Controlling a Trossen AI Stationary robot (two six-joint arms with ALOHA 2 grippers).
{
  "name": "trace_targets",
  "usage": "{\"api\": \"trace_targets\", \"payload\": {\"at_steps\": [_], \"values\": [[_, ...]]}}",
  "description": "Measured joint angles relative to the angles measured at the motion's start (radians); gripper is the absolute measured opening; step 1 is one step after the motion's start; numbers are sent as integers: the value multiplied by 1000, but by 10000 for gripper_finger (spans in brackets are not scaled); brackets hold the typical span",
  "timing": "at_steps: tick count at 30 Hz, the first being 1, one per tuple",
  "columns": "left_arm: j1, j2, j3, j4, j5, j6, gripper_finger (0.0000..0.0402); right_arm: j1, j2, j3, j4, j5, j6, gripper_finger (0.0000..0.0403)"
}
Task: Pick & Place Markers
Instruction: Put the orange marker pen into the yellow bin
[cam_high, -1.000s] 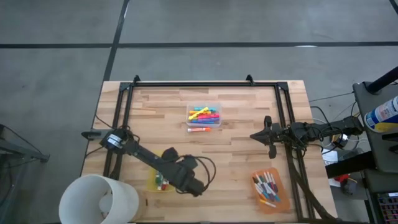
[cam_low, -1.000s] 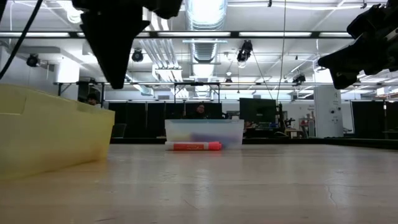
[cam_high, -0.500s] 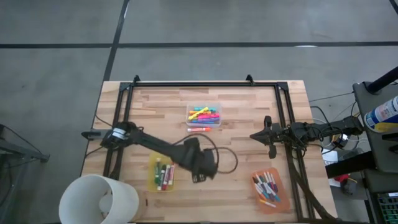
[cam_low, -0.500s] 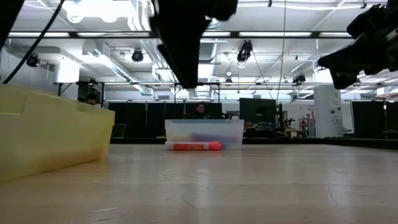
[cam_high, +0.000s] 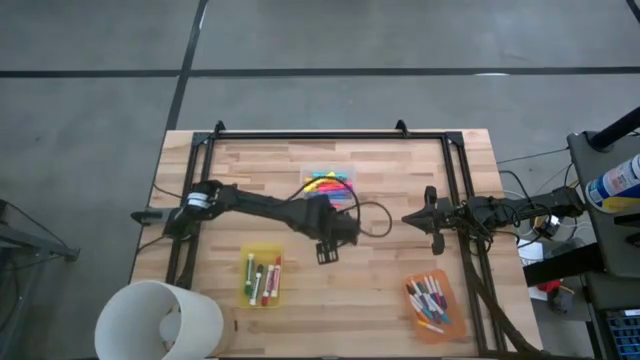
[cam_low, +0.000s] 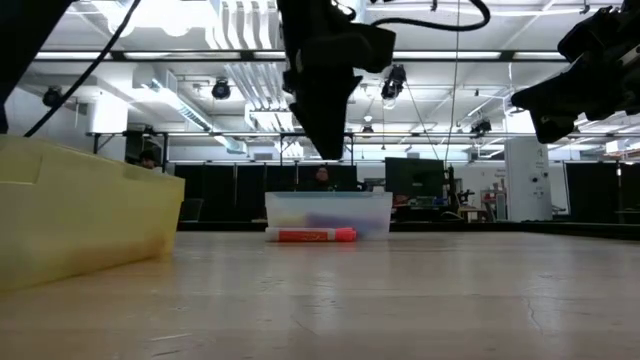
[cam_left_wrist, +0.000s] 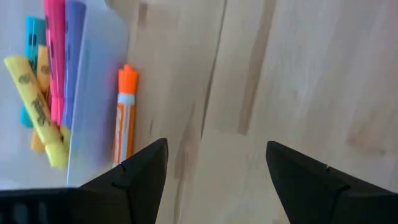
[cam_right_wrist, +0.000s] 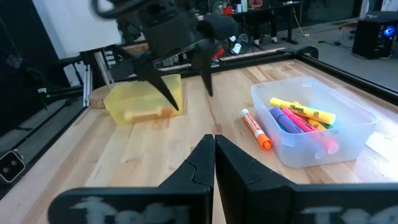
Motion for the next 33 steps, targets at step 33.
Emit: {"api": "trace_targets", "payload": {"at_steps": [33], "values": [[171, 2, -334, 289, -50, 157, 266, 0, 0, 0, 0, 0, 0, 9]]}}
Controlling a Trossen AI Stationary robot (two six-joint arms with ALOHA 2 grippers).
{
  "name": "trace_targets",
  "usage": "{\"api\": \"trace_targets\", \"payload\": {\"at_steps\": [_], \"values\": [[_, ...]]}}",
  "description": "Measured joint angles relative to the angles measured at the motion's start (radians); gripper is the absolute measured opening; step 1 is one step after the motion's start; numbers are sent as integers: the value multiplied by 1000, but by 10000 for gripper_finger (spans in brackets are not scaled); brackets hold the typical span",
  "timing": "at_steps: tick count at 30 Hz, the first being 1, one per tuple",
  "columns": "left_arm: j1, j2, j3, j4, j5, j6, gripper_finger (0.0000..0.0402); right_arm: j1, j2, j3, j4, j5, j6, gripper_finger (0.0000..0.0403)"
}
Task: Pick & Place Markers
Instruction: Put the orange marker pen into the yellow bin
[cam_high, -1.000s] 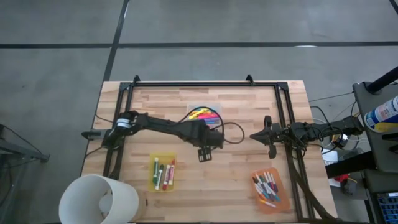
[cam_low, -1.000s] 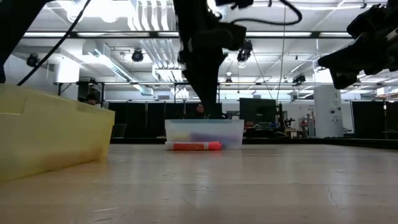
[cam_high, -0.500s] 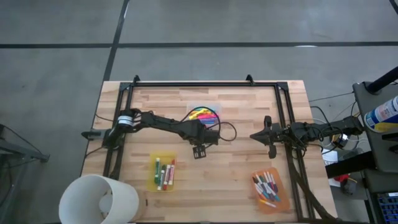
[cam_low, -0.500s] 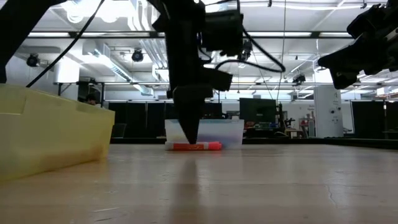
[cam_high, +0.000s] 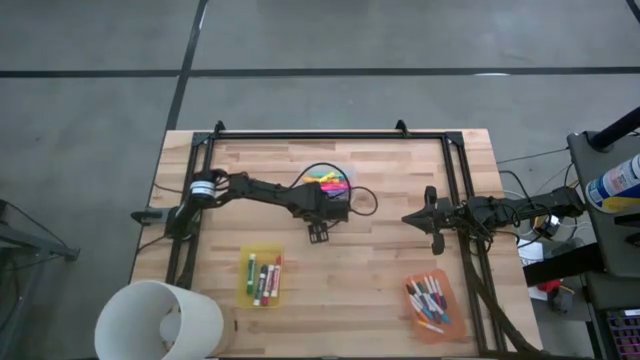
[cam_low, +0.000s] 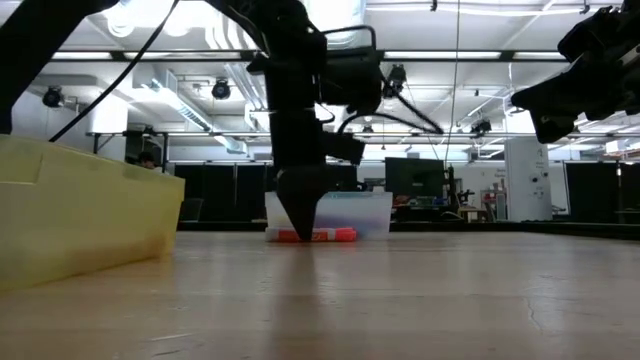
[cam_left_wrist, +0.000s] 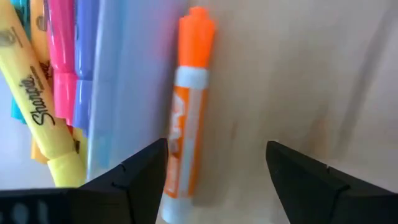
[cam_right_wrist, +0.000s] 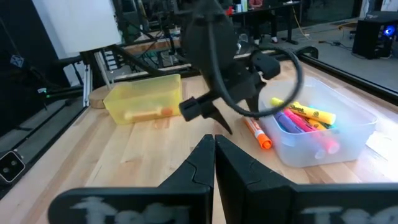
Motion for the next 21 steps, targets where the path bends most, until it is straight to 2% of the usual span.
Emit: {"api": "trace_targets", "payload": {"at_steps": [6, 10, 14, 21], "values": [[29, -2, -33, 30, 32, -7, 266, 0, 0, 0, 0, 0, 0, 9], [33, -3, -38, 31, 72, -60, 249, 0, 0, 0, 0, 0, 0, 9], [32, -3, -39, 37, 126, -86, 210, 0, 0, 0, 0, 0, 0, 9], [25, -3, -39, 44, 215, -179, 113, 0, 0, 0, 0, 0, 0, 9]]}}
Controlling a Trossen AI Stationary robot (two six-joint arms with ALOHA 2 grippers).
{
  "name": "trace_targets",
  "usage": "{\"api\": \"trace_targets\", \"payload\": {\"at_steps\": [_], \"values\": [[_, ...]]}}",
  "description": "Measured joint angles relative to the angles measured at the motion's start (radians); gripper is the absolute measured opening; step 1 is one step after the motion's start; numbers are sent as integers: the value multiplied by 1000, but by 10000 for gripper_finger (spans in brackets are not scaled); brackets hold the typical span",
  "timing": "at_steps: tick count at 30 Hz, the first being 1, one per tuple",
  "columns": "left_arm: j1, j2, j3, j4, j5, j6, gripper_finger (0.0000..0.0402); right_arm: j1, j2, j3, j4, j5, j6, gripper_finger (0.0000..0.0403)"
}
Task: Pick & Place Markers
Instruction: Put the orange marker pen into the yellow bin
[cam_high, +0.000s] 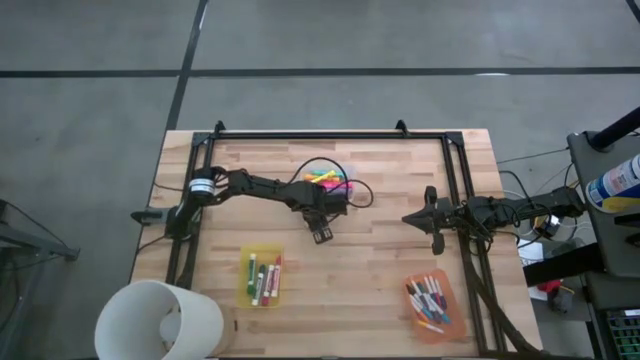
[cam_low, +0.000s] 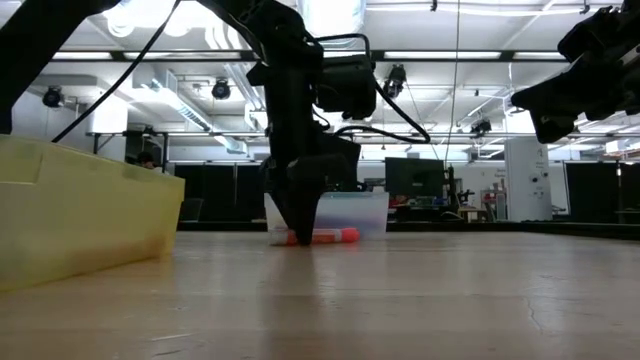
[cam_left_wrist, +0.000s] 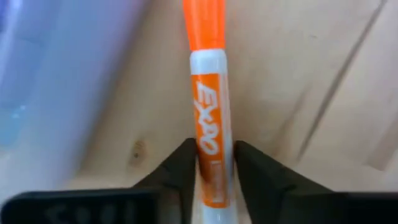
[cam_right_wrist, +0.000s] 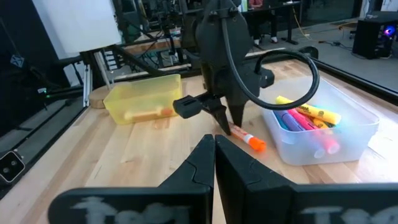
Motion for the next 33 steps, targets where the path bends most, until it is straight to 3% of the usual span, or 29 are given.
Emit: {"api": "trace_targets", "payload": {"at_steps": [5, 12, 21, 33], "values": [[-19, 0, 0, -3, 51, -47, 47, 0, 0, 0, 0, 0, 0, 9], [-60, 2, 22, -33, 76, -104, 47, 0, 0, 0, 0, 0, 0, 9], [-163, -21, 189, -221, 87, -219, 47, 0, 0, 0, 0, 0, 0, 9], [-391, -92, 271, -434, 83, -627, 47, 0, 0, 0, 0, 0, 0, 9]]}}
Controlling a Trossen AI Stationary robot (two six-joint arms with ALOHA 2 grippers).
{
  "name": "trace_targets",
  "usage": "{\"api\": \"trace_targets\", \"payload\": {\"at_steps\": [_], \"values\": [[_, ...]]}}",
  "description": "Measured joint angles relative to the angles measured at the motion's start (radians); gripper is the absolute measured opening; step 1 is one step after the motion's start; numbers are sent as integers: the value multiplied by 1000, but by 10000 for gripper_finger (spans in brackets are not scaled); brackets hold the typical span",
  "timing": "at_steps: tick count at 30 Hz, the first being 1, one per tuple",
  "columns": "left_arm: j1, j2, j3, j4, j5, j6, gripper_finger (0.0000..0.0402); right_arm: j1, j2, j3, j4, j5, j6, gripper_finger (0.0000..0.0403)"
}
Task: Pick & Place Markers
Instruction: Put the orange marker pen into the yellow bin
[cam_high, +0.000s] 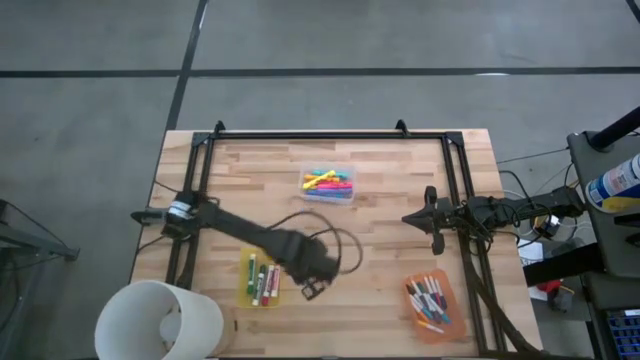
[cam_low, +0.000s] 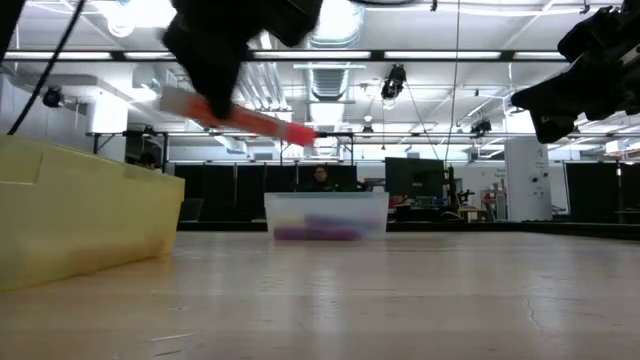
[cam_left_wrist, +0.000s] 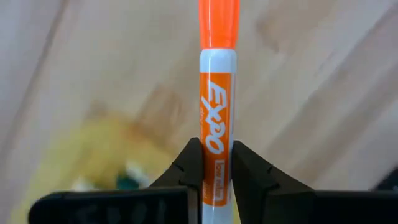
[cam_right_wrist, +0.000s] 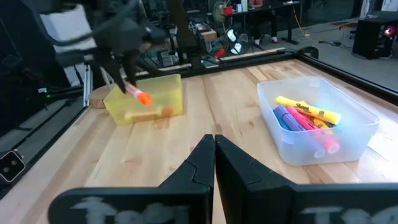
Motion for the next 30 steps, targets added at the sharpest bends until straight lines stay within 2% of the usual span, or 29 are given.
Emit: {"api": "trace_targets", "payload": {"at_steps": [3, 6, 9, 11, 20, 26, 30], "values": [[-68, -35, -6, -59, -16, -129, 47, 0, 0, 0, 0, 0, 0, 9], [-130, -68, -16, -147, -75, -262, 47, 0, 0, 0, 0, 0, 0, 9], [-163, -100, -56, -218, -118, -374, 47, 0, 0, 0, 0, 0, 0, 9], [-166, -120, -101, -209, -118, -429, 47, 0, 0, 0, 0, 0, 0, 9], [-161, -128, -348, -64, 96, -544, 47, 0, 1, 0, 0, 0, 0, 9], [-157, -129, -409, 16, 96, -559, 55, 0, 1, 0, 0, 0, 0, 9], [-154, -129, -421, 12, 93, -617, 85, 0, 1, 0, 0, 0, 0, 9]]}}
